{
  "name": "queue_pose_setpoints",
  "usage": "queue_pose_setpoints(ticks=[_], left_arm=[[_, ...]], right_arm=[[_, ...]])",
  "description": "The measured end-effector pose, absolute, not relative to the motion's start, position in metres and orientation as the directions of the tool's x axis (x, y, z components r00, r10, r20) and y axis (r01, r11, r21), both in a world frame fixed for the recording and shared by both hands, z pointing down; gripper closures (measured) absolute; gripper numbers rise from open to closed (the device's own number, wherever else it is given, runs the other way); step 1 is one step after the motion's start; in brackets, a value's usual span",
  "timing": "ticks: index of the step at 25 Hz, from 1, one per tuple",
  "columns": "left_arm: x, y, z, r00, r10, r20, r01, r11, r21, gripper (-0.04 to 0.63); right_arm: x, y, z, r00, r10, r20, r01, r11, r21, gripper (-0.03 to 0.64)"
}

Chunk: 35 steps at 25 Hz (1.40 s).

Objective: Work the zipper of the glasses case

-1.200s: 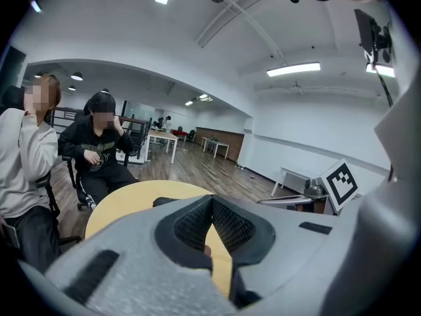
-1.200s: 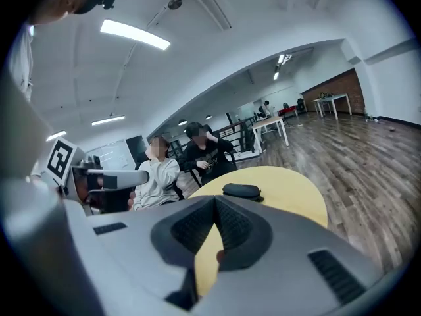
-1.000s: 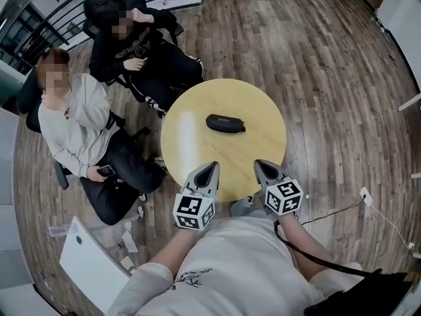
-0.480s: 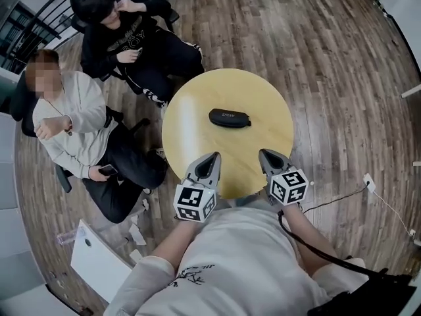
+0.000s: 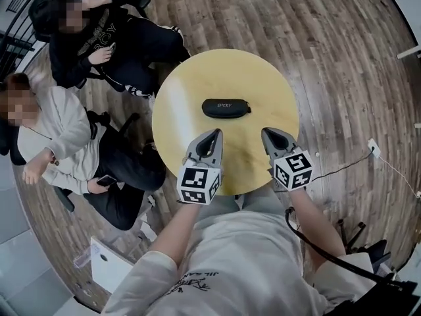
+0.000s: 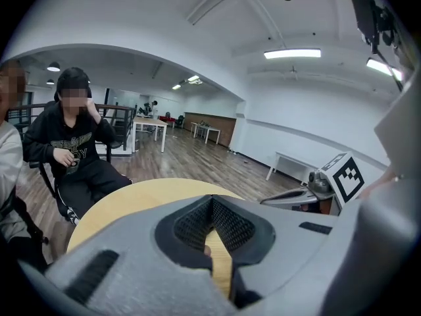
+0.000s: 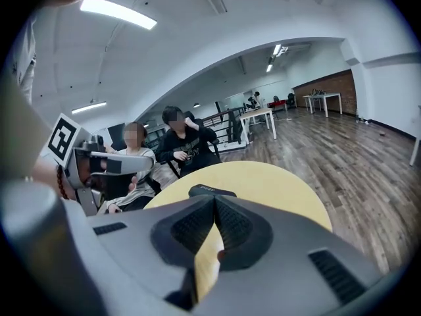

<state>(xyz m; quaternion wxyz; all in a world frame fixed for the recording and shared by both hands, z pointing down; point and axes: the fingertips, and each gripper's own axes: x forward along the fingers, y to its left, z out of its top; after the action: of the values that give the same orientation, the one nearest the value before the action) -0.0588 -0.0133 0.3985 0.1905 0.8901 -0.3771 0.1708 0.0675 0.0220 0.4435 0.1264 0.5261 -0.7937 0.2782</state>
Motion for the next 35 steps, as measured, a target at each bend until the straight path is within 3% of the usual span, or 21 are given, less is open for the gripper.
queue_pose_setpoints(ticks=[6, 12, 18, 24, 35], left_arm=[[-0.05, -0.072, 0.461, 0.627, -0.565, 0.536, -0.746, -0.633, 0.206, 0.589], [-0.04, -0.106, 0.509, 0.588, -0.525, 0.615, -0.775, -0.584, 0.242, 0.589], [-0.034, -0.103, 0.535, 0.563, -0.437, 0.702, -0.771, -0.583, 0.255, 0.589], [-0.035, -0.099, 0.541, 0.55, -0.432, 0.715, -0.771, -0.592, 0.236, 0.589], [-0.039, -0.089, 0.545, 0.544, -0.425, 0.723, -0.774, -0.588, 0.237, 0.589]], right_arm=[[0.071, -0.016, 0.484, -0.4, -0.742, 0.538, -0.914, 0.367, -0.174, 0.614], [0.088, -0.042, 0.516, -0.438, -0.692, 0.574, -0.887, 0.436, -0.151, 0.614], [0.078, -0.066, 0.531, -0.499, -0.598, 0.627, -0.802, 0.593, -0.073, 0.612], [0.063, -0.076, 0.547, -0.538, -0.478, 0.694, -0.705, 0.707, -0.059, 0.562], [0.055, -0.083, 0.562, -0.535, -0.392, 0.748, -0.621, 0.783, -0.033, 0.565]])
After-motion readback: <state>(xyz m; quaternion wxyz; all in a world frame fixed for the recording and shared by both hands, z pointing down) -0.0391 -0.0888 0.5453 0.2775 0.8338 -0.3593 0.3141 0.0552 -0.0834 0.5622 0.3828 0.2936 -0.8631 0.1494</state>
